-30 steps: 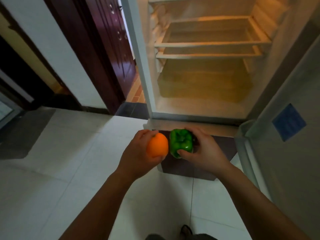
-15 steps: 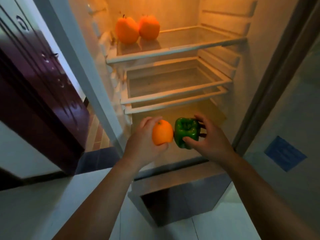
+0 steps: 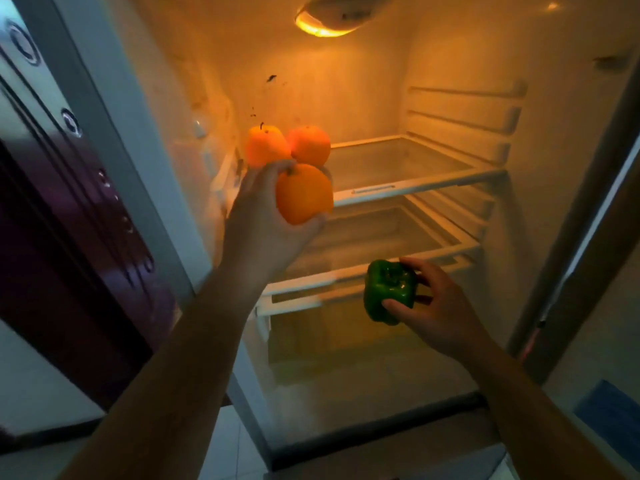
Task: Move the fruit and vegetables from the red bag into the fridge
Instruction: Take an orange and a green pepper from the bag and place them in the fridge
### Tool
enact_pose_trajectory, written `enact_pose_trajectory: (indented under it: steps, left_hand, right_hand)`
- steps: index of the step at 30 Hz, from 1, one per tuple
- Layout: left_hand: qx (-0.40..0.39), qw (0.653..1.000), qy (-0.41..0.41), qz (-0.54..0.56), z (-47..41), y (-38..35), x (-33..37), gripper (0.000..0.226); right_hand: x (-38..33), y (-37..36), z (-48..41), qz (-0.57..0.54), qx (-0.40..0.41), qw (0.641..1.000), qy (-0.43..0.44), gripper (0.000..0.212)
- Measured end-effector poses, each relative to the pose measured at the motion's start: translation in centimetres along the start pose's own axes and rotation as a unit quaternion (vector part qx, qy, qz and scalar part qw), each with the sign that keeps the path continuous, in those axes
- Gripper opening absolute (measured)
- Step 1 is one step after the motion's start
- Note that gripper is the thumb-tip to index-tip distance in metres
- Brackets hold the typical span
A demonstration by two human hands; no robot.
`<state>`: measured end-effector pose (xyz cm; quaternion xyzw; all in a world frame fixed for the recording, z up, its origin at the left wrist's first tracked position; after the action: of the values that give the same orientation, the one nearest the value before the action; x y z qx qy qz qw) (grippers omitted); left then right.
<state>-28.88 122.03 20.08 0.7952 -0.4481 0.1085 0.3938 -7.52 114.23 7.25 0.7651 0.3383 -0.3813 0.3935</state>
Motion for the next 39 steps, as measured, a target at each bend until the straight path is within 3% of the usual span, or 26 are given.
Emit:
enact_pose_trajectory:
  steps: [4,16,26,31,34,39]
  left_hand:
    - [0.072,0.995,0.048,-0.05,-4.8,-0.4,0.5,0.073]
    - [0.023,0.986,0.099,-0.132,-8.7,-3.5,-3.9,0.075]
    - [0.045,0.989,0.053,-0.133,-8.0,-3.3,-4.1,0.076]
    - [0.012,0.988,0.037,-0.149,-8.1,-3.0,-4.4,0.064]
    - [0.011,0.987,0.034,-0.154,-7.9,-2.9,-4.2,0.07]
    - [0.074,0.986,-0.035,-0.147,-4.8,-2.2,-1.5,0.064]
  right_hand:
    - [1.1,-0.6,-0.9,-0.033,-0.031,0.999,-0.02,0.062]
    - [2.4,0.4,-4.1,-0.074,-0.082,0.992,-0.054,0.057]
    - [1.4,0.7,-4.6,-0.066,-0.123,0.988,-0.057,0.057]
    - [0.9,0.3,-4.6,-0.043,-0.117,0.991,-0.042,0.059]
    - [0.8,0.2,-4.6,-0.027,-0.113,0.993,-0.023,0.059]
    - [1.7,0.5,-4.4,-0.027,-0.104,0.994,-0.018,0.061]
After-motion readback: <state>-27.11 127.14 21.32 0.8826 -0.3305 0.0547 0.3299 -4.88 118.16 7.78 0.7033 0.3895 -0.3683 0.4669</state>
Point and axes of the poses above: each hand's wrist, its own z-axis away from the middle knuckle, its own y-axis out of the back of the hand, x = y × z, the point moved 1 cm from there along -z, towards the middle knuckle, and after that the axes turned 3 degrees about x, right-handed, at the moved point
